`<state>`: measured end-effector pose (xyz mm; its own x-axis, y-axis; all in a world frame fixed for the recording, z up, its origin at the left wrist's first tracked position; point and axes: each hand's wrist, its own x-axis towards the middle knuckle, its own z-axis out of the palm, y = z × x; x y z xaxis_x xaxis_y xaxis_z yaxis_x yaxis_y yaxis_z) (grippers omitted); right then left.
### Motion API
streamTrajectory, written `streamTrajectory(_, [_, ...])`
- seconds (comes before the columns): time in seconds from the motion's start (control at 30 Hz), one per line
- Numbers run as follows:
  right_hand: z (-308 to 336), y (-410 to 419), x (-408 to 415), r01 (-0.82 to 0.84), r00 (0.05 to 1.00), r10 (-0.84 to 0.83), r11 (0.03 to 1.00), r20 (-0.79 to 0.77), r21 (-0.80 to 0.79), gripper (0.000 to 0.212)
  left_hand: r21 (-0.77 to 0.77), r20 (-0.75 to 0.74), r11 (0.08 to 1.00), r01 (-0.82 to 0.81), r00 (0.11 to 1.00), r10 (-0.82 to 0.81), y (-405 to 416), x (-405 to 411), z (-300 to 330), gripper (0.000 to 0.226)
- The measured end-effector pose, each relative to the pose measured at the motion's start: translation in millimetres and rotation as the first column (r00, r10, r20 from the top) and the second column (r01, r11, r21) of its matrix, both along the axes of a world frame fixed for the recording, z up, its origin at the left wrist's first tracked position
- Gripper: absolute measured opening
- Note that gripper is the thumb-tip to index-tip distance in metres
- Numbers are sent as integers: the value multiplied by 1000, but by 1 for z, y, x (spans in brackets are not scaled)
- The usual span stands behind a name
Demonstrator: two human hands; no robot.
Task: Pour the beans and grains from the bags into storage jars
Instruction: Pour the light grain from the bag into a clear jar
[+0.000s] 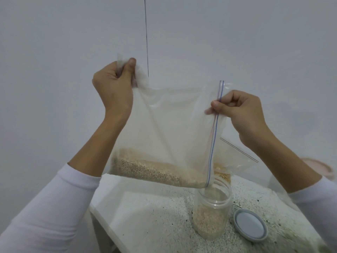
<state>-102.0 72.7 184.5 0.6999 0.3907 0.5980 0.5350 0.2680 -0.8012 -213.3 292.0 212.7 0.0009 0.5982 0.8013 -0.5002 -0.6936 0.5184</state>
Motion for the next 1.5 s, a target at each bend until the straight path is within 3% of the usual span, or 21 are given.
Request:
streamTrajectory(0.13, [0,-1,2,24,1000,-24,999,-8,34,23,-5,-16,1000,-23,1000,23,2,0,-4,53])
streamTrajectory(0.23, [0,-1,2,-1,1000,1,1000,-2,-11,22,57,-48,997,59,997,-57,-6,1,-4,43])
streamTrajectory(0.33, [2,-2,4,35,999,-34,997,-4,71,23,-8,-29,1000,27,999,-27,-7,-2,0,56])
streamTrajectory(0.47, [2,-2,3,-16,1000,16,1000,-3,-5,23,44,-60,994,96,994,-93,-11,-1,0,37])
streamTrajectory(0.8, [5,-6,2,47,999,-47,998,1,35,22,-28,-36,999,37,999,-38,-11,-3,2,52])
streamTrajectory(0.93, [3,-3,-3,-39,999,38,998,-15,-56,24,59,-169,987,149,976,-138,-16,-4,2,41])
streamTrajectory(1.03, [5,-6,-1,40,999,-39,999,-15,31,21,-14,-96,997,71,993,-72,-13,-6,3,49])
streamTrajectory(1.17, [2,-8,0,-34,999,32,998,-44,-54,23,-5,-152,991,136,979,-135,-27,-5,2,44])
streamTrajectory(1.27, [3,-11,2,19,999,-20,1000,-44,-16,25,-80,-84,995,57,994,-64,-27,-5,1,52])
streamTrajectory(1.37, [1,-10,4,-31,998,27,996,-49,-84,24,-68,-110,994,84,990,-92,-33,-5,1,40])
streamTrajectory(1.5, [0,-11,8,6,999,-7,999,-42,-35,23,-110,-57,993,-46,998,40,-33,-6,-4,48])
